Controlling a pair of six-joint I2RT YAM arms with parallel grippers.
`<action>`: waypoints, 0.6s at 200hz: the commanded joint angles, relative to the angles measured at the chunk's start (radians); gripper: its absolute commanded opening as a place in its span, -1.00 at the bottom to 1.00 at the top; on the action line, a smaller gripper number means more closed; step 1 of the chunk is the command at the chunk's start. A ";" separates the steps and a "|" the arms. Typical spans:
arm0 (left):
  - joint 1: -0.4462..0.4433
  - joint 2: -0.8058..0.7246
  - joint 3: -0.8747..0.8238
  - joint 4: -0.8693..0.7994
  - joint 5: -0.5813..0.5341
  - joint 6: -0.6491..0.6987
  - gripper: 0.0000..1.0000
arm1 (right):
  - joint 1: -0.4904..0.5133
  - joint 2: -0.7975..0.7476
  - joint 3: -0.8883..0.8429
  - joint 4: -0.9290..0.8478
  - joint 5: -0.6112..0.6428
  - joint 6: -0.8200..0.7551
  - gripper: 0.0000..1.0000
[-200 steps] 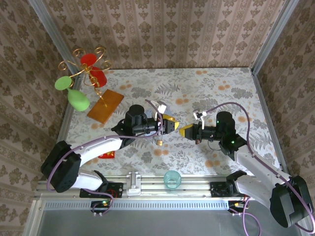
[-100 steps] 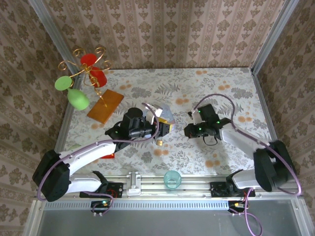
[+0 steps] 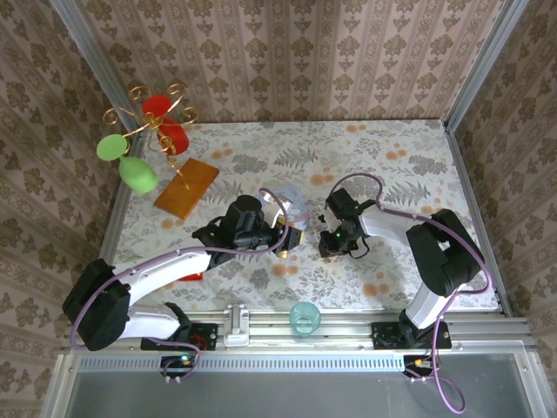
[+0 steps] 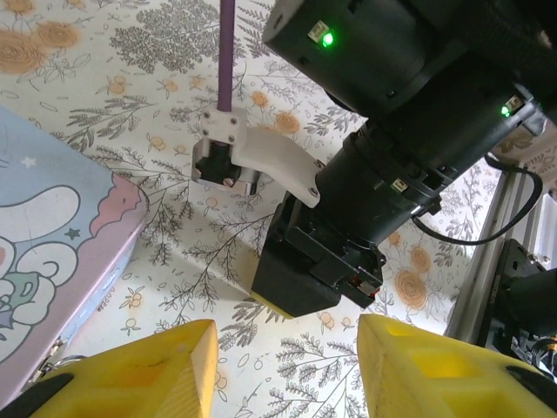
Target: Unlock a padlock with a key
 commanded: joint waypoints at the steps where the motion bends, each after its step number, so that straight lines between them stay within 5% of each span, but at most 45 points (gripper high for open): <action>1: -0.009 0.011 0.039 -0.013 -0.006 0.025 -0.06 | 0.018 0.034 0.035 -0.080 0.127 -0.006 -0.31; 91: -0.009 0.010 0.029 -0.041 -0.021 0.045 -0.01 | 0.123 -0.076 -0.001 -0.062 0.240 -0.004 -0.13; 120: -0.010 0.010 0.030 -0.044 -0.022 0.049 0.00 | 0.157 -0.055 0.016 -0.120 0.368 0.033 -0.13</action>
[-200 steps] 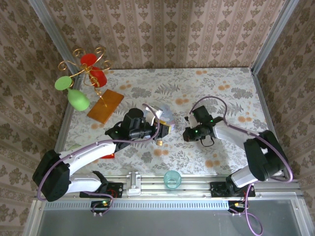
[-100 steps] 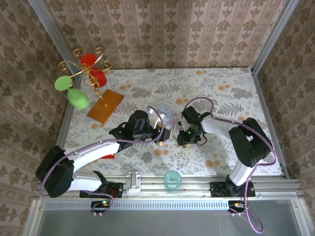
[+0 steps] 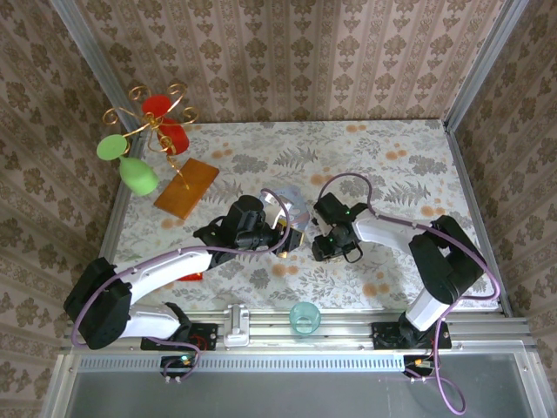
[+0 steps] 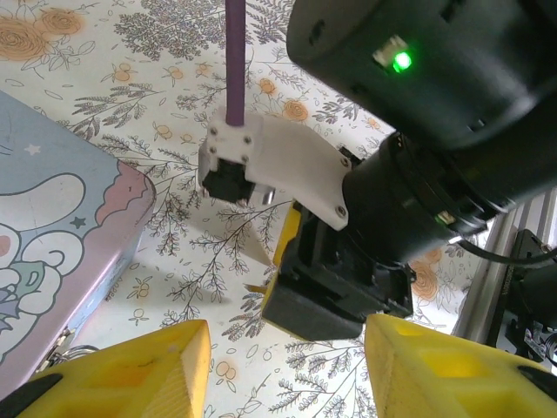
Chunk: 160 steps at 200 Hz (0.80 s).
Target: Unlock a padlock with a key
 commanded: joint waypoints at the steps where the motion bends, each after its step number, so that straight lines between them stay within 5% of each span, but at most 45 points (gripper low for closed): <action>1: -0.006 0.001 0.024 -0.020 -0.010 0.030 0.00 | 0.025 0.000 0.006 -0.074 0.139 0.030 -0.13; 160: -0.013 0.004 0.020 -0.025 -0.021 0.023 0.01 | 0.091 -0.003 -0.108 0.077 0.071 0.069 -0.43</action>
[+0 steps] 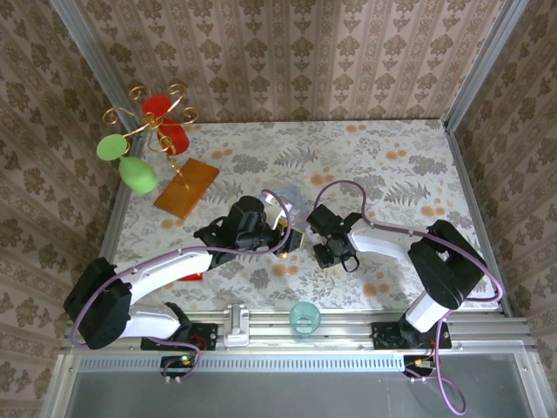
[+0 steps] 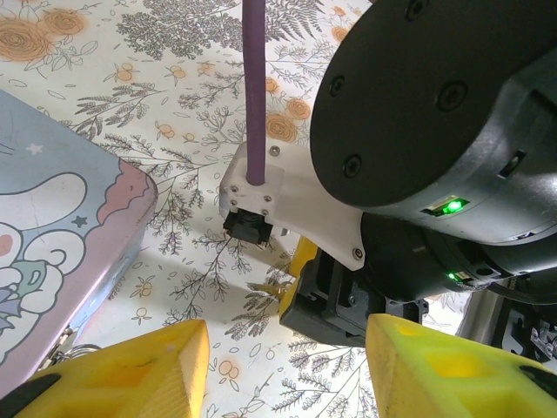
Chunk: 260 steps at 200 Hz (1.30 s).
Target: Unlock a padlock with a key
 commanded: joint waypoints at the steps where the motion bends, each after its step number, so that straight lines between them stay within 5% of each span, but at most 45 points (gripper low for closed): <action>1: -0.006 0.004 0.021 -0.022 -0.007 0.016 0.01 | 0.012 0.014 -0.055 0.058 -0.052 0.012 -0.45; 91: -0.008 0.017 0.010 0.002 -0.007 0.006 0.01 | -0.020 -0.051 -0.074 0.100 -0.124 -0.002 -1.00; 131: -0.008 0.005 0.006 0.056 -0.042 -0.104 -0.03 | -0.092 -0.214 -0.148 0.212 -0.266 0.013 -1.00; 179: -0.007 -0.022 -0.112 0.503 -0.094 -0.451 0.08 | -0.167 -0.423 -0.211 0.321 -0.399 0.052 -1.00; 226: -0.022 0.026 -0.061 0.472 -0.054 -0.430 0.12 | -0.168 -0.520 -0.184 0.355 -0.479 0.114 -1.00; 260: -0.009 0.040 -0.116 0.607 -0.036 -0.514 0.15 | -0.178 -0.574 -0.222 0.457 -0.522 0.198 -1.00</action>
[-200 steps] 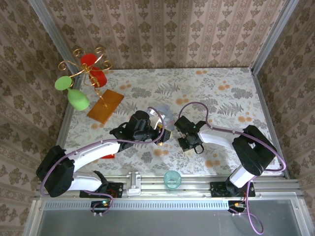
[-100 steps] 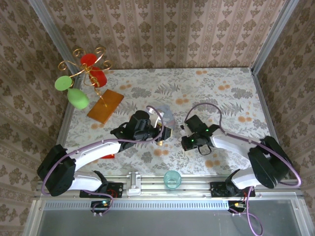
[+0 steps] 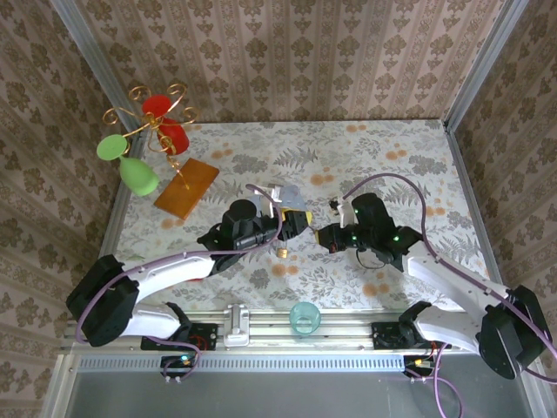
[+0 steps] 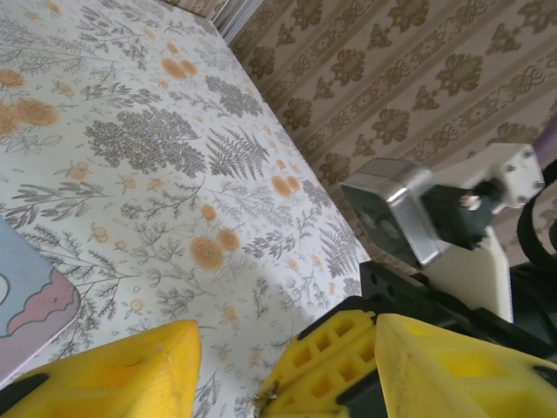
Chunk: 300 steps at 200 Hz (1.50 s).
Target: Unlock a padlock with a key
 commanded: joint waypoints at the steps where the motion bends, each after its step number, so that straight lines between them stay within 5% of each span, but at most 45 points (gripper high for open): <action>1: 0.007 0.020 -0.023 0.128 0.031 -0.077 0.14 | -0.011 -0.041 -0.021 0.093 -0.065 0.084 -1.00; 28: 0.004 0.051 0.001 0.138 0.082 -0.083 0.16 | -0.016 -0.027 -0.010 0.104 -0.081 0.099 -1.00; 108: 0.003 0.062 -0.009 0.138 0.071 -0.090 -0.27 | -0.031 0.000 -0.010 0.161 -0.116 0.126 -1.00; 184: 0.008 0.091 0.010 0.130 0.099 -0.084 -0.99 | -0.041 0.011 -0.001 0.147 -0.127 0.120 -1.00; 200: 0.010 0.091 0.003 0.135 0.096 -0.090 -1.00 | -0.053 0.009 -0.002 0.145 -0.134 0.117 -0.99; 222: 0.020 0.076 -0.001 0.130 0.095 -0.090 -1.00 | -0.062 0.000 -0.002 0.152 -0.154 0.106 -0.76; 234: 0.025 0.064 0.000 0.129 0.099 -0.087 -1.00 | -0.074 -0.015 -0.010 0.170 -0.187 0.096 -0.11; 243: 0.033 0.050 -0.003 0.134 0.104 -0.082 -1.00 | -0.099 -0.032 -0.027 0.207 -0.233 0.088 0.15; 270: 0.054 0.016 -0.008 0.177 0.156 -0.069 -1.00 | -0.200 -0.090 -0.120 0.489 -0.363 0.199 0.30; 300: 0.056 -0.034 -0.010 0.216 0.181 -0.061 -1.00 | -0.204 -0.039 -0.128 0.737 -0.442 0.300 0.26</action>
